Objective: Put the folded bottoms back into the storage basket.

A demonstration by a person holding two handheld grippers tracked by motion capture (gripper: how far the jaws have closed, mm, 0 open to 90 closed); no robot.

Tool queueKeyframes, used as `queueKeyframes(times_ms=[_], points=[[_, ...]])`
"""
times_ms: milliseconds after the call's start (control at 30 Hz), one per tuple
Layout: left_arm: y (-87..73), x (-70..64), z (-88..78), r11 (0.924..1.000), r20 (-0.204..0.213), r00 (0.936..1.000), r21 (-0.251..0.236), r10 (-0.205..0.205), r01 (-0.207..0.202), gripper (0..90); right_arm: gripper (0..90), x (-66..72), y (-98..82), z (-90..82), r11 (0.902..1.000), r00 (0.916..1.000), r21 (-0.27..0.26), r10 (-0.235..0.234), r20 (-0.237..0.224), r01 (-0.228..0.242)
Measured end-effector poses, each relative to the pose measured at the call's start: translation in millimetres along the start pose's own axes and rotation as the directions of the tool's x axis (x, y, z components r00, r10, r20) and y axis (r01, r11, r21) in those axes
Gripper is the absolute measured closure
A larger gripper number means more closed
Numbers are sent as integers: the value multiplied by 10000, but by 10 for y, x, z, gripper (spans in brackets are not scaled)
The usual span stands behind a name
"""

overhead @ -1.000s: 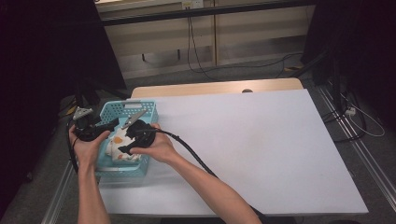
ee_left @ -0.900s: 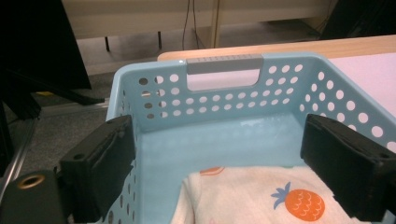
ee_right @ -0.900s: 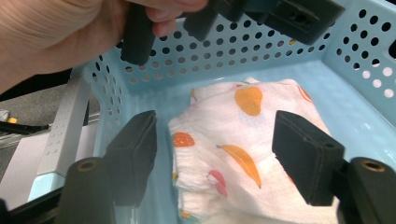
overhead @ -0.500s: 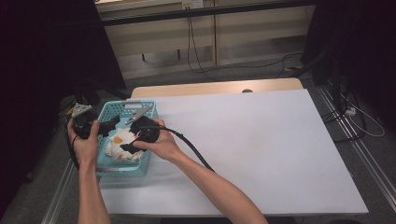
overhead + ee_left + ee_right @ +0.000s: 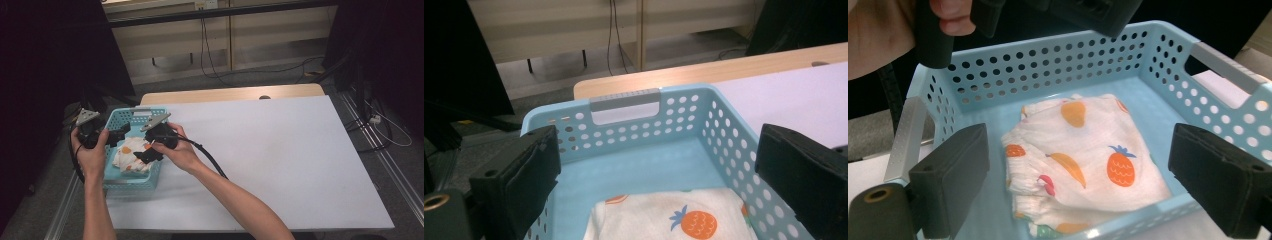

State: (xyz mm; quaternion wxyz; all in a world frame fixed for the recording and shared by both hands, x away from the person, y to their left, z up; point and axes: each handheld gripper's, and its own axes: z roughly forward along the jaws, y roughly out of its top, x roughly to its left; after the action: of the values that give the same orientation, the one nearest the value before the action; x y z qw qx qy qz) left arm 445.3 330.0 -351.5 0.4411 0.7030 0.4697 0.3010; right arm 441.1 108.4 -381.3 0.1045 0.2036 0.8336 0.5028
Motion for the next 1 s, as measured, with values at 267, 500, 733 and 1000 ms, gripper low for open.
queueKeyframes(times_ms=[267, 500, 733, 1000], points=[[19, -41, -70, 9997, -70, 9999, -241, -83, 82, 53, 87, -9, -32, -162, 9995, 9984, -324, 48, 561, -29], [-52, -97, -81, 9991, 249, 9990, -232, -362, 367, 52, 73, -13, -84, -280, 9992, 9970, -359, 194, 749, -167], [-75, -217, -133, 9997, 492, 9988, -257, -9, 21, 50, 77, 21, -109, -386, 9975, 9935, -700, 157, 1126, -79], [-184, -337, -264, 9972, 482, 9961, -151, 734, -727, 47, 77, 32, -244, -505, 9976, 9904, -686, 115, 1376, -20]])
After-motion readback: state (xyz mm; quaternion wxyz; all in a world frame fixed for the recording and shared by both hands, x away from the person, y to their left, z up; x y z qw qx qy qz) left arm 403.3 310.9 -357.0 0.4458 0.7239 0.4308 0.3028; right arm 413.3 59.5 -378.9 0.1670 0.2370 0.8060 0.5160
